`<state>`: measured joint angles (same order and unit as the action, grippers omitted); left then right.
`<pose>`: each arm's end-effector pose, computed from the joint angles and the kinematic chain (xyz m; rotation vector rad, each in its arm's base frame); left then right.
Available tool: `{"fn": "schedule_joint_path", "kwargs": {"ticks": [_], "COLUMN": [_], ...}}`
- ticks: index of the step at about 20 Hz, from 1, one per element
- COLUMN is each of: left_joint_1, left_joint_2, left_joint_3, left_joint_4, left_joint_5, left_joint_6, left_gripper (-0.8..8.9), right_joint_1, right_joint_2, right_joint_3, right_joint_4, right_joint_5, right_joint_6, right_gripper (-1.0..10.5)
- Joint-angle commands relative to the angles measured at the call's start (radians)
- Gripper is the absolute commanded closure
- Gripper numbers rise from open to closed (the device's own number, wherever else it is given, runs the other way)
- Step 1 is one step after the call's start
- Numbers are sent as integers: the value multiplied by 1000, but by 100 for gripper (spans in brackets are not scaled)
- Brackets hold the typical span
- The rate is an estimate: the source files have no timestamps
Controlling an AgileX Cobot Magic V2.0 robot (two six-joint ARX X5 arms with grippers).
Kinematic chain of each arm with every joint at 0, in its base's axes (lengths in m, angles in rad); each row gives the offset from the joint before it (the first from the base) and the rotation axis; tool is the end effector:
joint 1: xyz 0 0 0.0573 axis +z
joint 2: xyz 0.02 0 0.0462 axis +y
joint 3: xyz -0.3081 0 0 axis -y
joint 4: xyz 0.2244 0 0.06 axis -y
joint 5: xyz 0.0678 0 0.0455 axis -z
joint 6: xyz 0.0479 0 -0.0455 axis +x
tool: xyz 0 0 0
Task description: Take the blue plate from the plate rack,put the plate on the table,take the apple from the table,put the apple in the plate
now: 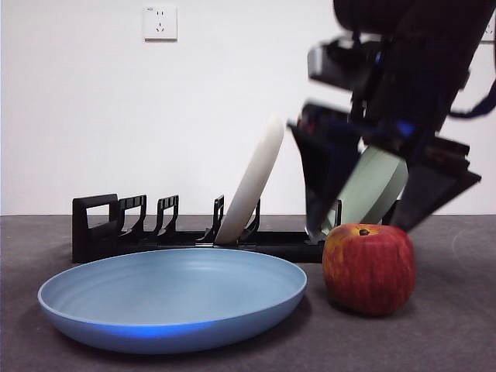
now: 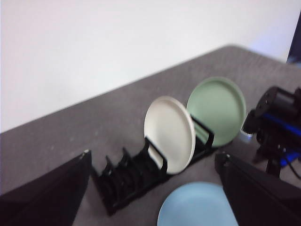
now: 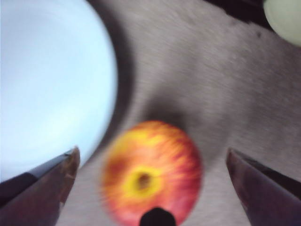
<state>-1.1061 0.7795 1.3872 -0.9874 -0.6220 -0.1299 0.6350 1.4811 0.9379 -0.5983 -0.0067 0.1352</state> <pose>0.0473 -0.0321 0.4579 0.1648 0.2788 -0.4599 0.2121 0.1567 0.2405 -0.2409 1.1347 0.4921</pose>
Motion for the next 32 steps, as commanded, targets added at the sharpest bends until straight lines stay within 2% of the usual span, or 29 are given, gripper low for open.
{"fn": "schedule_joint_path", "kwargs": {"ticks": [1,3,4,5,6,9,13,16,20,26,30,32], "left_joint_1": [2,2,2,2,2,2,2,2,2,2,2,2], "left_joint_2": [0,0,0,0,0,0,0,1,3,3,3,3], "left_joint_3": [-5,-5,-5,-5,-5,-5,-5,-5,-5,-5,-5,-5], "left_joint_4": [-21,-26,-27,-28,-28,-28,-27,-27,-27,-28,-32,-36], "left_joint_5": [-6,-7,-7,-7,-7,-6,-6,-4,-3,-3,-3,-3], "left_joint_6": [-29,-28,-28,-28,-27,-27,-27,-28,-32,-32,-35,-35], "left_gripper": [374,374,374,374,374,374,374,374,374,374,374,374], "right_joint_1": [3,2,2,4,4,21,68,108,183,285,308,309], "right_joint_2": [46,66,66,61,47,-14,-68,-56,45,245,345,375], "right_joint_3": [2,2,2,2,3,28,161,256,341,352,352,352], "right_joint_4": [-11,-30,-32,-29,-26,-23,-4,51,41,31,-3,-29], "right_joint_5": [39,39,39,35,32,20,-99,-100,-99,-92,-56,-39], "right_joint_6": [6,6,6,6,8,36,39,9,3,-6,-23,-48], "right_gripper": [515,655,768,935,954,955,956,958,958,958,957,893]}}
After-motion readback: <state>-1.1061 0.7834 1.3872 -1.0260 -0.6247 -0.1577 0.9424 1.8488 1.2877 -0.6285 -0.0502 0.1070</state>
